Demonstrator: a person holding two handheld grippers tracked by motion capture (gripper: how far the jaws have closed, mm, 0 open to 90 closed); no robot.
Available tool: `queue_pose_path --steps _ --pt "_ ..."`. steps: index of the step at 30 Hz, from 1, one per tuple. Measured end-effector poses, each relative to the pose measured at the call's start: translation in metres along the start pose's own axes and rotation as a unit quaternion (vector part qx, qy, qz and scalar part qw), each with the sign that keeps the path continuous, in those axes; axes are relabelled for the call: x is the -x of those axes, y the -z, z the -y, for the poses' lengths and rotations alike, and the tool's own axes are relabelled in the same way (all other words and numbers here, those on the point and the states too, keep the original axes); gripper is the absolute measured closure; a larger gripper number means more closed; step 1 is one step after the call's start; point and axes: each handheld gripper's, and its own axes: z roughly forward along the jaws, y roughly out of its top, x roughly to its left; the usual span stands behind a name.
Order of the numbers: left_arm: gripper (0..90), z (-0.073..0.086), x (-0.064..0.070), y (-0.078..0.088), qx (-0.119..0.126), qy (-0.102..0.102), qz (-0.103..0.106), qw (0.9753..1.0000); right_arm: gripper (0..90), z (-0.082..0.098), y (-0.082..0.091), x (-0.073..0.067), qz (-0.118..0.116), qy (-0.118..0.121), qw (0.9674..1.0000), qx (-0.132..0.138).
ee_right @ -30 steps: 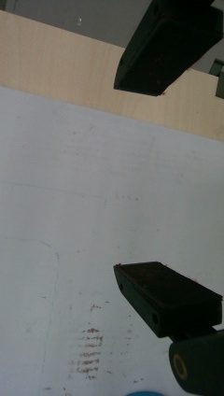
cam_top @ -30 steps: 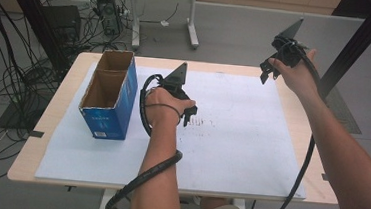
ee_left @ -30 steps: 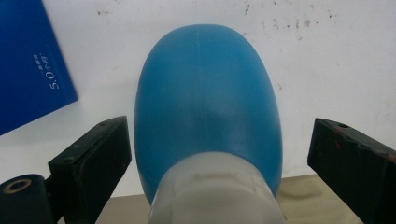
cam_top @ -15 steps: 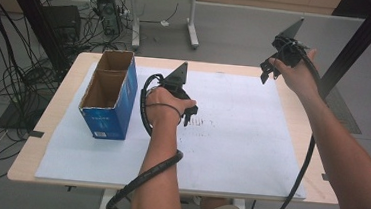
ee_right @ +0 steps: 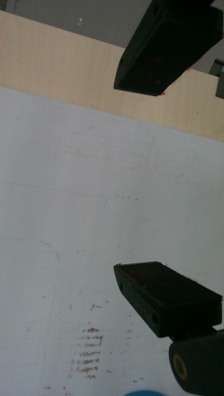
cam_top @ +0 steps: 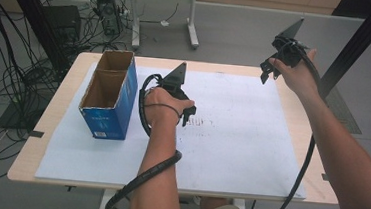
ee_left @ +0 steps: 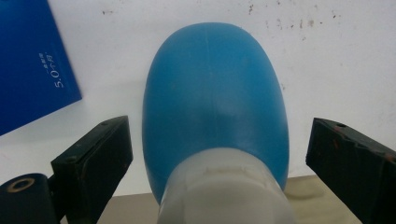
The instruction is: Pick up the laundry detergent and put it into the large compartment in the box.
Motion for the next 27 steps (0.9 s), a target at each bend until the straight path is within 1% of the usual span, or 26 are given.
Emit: queue_pose_path --steps 10,13,15,16,19,24,27 --pt "8.2 0.0003 -0.0004 -0.0013 0.000 -0.001 0.000 1.0000 10.2 -0.0001 0.0001 -0.0005 0.000 0.001 1.0000 -0.001" --pt "12.0 0.0012 0.0007 -0.0015 0.002 -0.002 -0.003 1.0000 10.2 0.0001 0.0004 -0.0010 0.000 0.002 1.0000 0.000" --pt "15.3 0.0023 0.0012 -0.0024 0.005 0.000 -0.003 1.0000 10.2 0.0001 0.0004 -0.0009 -0.001 0.002 1.0000 0.000" --pt "16.0 0.0022 0.0013 -0.0028 0.005 -0.002 -0.003 1.0000 10.2 0.0003 0.0004 -0.0010 -0.001 0.003 1.0000 0.000" --pt "17.3 0.0024 0.0036 -0.0039 0.006 0.000 -0.006 1.0000 10.2 0.0001 0.0002 -0.0012 -0.002 0.002 1.0000 -0.001" --pt "22.7 0.0015 0.0048 -0.0048 0.006 -0.002 -0.005 1.0000 10.2 0.0007 0.0007 -0.0012 -0.003 0.004 1.0000 0.000" --pt "26.4 0.0015 0.0055 -0.0051 0.005 -0.002 -0.010 0.9999 10.2 0.0008 0.0008 -0.0005 -0.004 0.003 1.0000 0.000"
